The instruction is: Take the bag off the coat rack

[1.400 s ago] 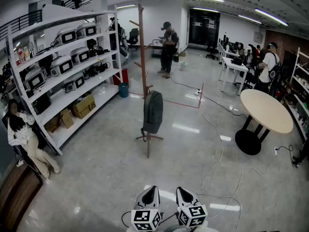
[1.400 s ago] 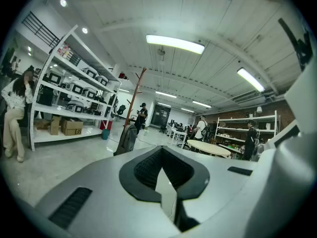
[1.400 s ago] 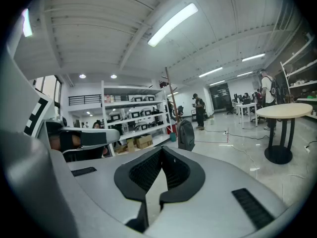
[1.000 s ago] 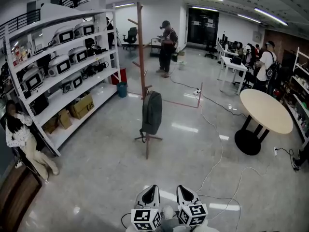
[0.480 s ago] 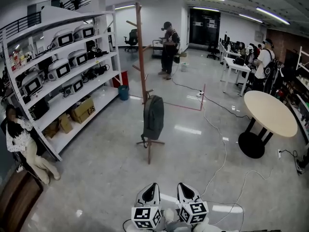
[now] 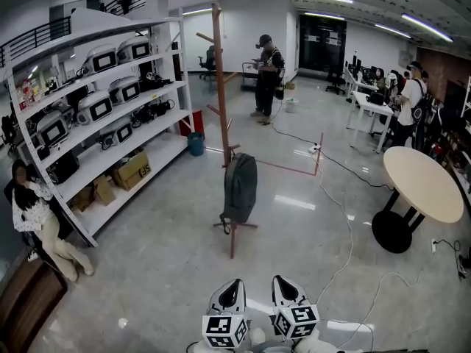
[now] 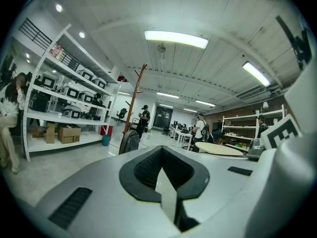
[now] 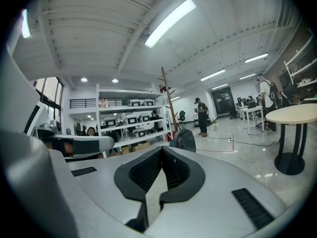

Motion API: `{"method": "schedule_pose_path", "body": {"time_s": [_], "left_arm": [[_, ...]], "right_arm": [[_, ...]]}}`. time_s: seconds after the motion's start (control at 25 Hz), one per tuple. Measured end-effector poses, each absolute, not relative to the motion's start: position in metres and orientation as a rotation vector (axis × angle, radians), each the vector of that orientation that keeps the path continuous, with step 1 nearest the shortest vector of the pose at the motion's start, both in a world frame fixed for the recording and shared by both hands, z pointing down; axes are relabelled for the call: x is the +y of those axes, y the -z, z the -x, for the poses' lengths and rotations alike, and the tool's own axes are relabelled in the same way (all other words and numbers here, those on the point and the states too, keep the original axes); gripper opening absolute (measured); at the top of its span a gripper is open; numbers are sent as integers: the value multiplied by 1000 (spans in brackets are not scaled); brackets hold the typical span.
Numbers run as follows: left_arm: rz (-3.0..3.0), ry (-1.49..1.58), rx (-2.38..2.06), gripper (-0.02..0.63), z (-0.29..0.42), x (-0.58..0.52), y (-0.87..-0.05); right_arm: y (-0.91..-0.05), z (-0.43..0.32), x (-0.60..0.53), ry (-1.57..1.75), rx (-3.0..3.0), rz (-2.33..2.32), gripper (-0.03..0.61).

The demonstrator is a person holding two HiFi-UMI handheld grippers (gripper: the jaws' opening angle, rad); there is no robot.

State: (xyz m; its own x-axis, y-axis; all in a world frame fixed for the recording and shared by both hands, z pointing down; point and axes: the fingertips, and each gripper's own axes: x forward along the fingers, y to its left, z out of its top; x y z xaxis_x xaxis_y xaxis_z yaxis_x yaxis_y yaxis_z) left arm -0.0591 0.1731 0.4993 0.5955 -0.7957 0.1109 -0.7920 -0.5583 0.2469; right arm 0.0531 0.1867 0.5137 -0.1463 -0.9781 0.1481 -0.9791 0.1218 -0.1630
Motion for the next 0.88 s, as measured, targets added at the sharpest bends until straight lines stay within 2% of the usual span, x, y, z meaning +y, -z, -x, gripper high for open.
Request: {"method": "schedule_pose_path", "body": {"time_s": [0.88], "left_arm": [[-2549, -40, -1319, 1, 7, 61, -509]], "right_arm": [[-520, -101, 69, -370, -2392, -2024, 11]]}}
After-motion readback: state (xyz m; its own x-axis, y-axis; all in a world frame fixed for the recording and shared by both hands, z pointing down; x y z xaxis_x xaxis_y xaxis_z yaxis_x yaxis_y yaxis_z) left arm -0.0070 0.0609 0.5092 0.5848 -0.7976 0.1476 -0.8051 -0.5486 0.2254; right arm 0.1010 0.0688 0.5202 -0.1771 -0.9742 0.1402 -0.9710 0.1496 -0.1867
